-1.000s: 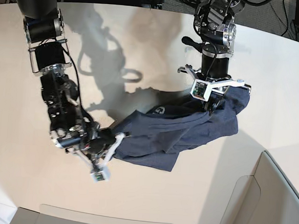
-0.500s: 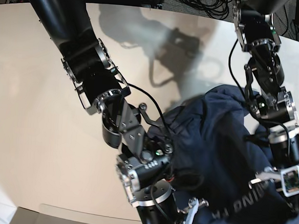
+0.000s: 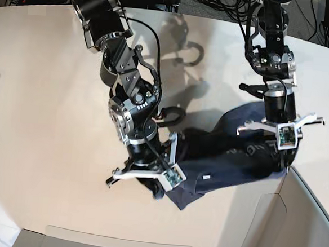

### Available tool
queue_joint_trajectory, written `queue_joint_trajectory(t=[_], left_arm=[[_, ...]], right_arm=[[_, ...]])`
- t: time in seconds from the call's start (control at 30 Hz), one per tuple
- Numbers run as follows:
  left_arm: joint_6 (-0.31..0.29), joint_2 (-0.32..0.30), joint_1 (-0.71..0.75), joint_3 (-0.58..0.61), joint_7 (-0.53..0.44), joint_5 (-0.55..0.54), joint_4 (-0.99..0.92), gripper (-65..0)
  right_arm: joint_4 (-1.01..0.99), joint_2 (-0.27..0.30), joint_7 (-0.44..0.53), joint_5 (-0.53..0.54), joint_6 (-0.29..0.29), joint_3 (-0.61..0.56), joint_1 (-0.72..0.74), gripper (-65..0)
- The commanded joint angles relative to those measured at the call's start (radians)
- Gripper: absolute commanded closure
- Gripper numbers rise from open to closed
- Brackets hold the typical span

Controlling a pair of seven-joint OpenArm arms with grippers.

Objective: Layout the t-shirt on the table in an organized manner, then fold the t-shirt properly
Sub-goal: 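Lower the shirt onto the table with both grippers, laying it flat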

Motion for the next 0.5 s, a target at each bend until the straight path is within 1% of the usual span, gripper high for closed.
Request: queue_joint_trajectory(t=[0.0, 0.07, 0.2, 0.3, 0.33, 0.37, 0.43, 0.47], left_arm=[[0.001, 0.001, 0.013, 0.006, 0.022, -0.001, -0.002, 0.0], [0.001, 0.001, 0.018, 0.008, 0.022, -0.001, -0.002, 0.0], [0.001, 0.002, 0.024, 0.008, 0.022, -0.001, -0.004, 0.0], [0.001, 0.001, 0.081, 0.008, 0.022, -0.001, -0.002, 0.0], [0.001, 0.001, 0.094, 0.008, 0.024, -0.001, -0.002, 0.0], [0.001, 0.001, 0.116, 0.011, 0.036, -0.002, -0.002, 0.0], [0.0, 0.002, 0.187, 0.044, 0.101, -0.01, -0.007, 0.0], [0.0, 0.002, 0.22, 0.077, 0.127, -0.01, -0.009, 0.0]], right_arm=[[0.017, -0.008, -0.007, 0.002, 0.002, -0.003, 0.004, 0.0], [0.043, 0.02, -0.01, -0.002, 0.002, -0.003, 0.002, 0.0], [0.056, 0.053, -0.011, -0.006, 0.002, -0.01, -0.012, 0.0], [0.058, 0.092, -0.022, -0.008, 0.002, -0.01, -0.024, 0.0], [0.058, 0.107, -0.054, -0.008, 0.002, -0.01, -0.025, 0.0], [0.058, 0.121, -0.111, -0.002, 0.002, -0.01, -0.025, 0.0], [0.058, 0.155, -0.2, 0.02, 0.006, -0.012, -0.044, 0.0], [0.058, 0.172, -0.214, 0.041, 0.02, -0.012, -0.07, 0.0]])
